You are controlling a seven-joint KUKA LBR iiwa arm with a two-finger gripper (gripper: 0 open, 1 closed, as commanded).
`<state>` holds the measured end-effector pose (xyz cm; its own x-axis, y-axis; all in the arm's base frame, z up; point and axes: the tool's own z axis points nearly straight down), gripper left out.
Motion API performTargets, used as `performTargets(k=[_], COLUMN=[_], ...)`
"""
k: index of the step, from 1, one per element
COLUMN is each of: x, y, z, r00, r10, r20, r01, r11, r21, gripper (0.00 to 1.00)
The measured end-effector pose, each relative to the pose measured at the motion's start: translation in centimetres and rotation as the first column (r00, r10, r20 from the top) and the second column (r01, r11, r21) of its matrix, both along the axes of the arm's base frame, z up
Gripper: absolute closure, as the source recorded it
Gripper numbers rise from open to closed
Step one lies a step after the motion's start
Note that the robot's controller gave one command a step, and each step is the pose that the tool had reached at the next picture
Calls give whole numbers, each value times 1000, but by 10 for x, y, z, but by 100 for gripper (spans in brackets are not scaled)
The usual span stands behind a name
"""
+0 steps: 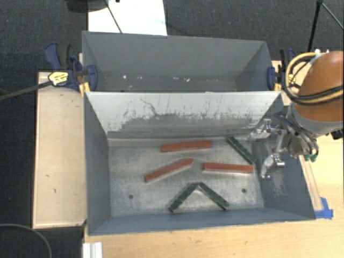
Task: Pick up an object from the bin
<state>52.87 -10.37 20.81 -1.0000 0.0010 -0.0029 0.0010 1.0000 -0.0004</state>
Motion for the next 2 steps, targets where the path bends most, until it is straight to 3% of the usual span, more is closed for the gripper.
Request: performTargets(k=[1,2], x=[14,18], y=[4,6], z=[-73,-101], r00=[1000,999], r10=[19,39], r20=[5,-4], r01=[-19,-39], r11=[1000,999], r21=[-1,1], gripper=[0,0])
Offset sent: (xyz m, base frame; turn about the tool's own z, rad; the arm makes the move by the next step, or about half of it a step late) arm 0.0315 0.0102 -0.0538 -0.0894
